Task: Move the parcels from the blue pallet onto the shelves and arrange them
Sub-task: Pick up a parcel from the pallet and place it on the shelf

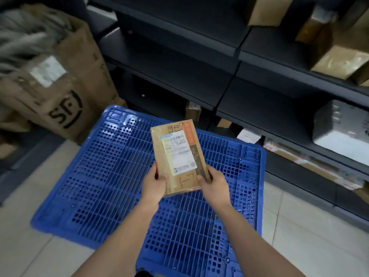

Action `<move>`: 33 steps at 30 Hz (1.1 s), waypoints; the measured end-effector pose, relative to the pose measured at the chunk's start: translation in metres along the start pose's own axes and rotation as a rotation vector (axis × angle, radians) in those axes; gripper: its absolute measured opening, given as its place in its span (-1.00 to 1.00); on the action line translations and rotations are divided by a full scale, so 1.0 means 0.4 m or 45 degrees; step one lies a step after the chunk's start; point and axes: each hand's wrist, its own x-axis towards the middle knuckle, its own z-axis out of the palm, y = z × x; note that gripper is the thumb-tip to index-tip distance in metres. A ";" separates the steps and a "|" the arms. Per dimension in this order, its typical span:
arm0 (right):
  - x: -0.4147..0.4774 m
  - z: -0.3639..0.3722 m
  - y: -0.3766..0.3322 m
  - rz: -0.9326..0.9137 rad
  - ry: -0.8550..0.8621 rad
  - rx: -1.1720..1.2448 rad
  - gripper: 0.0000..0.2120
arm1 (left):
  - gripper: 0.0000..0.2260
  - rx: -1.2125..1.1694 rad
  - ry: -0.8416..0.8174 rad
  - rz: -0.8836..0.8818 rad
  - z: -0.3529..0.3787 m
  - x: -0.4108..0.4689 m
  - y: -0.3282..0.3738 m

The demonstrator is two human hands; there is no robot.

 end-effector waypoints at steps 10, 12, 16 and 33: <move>-0.200 0.011 -0.311 -0.464 -0.135 0.104 -0.58 | -0.62 -0.305 0.502 0.224 -0.288 -0.278 0.125; -0.244 0.026 -0.374 -0.548 -0.191 0.128 -0.58 | -0.63 -0.336 0.595 0.269 -0.350 -0.332 0.146; -0.328 0.070 -0.499 -0.720 -0.287 0.120 -0.59 | -0.64 -0.409 0.751 0.335 -0.482 -0.428 0.180; -0.684 0.372 -0.921 -1.194 -0.523 0.103 -0.54 | -0.59 -0.443 1.148 0.448 -1.029 -0.714 0.162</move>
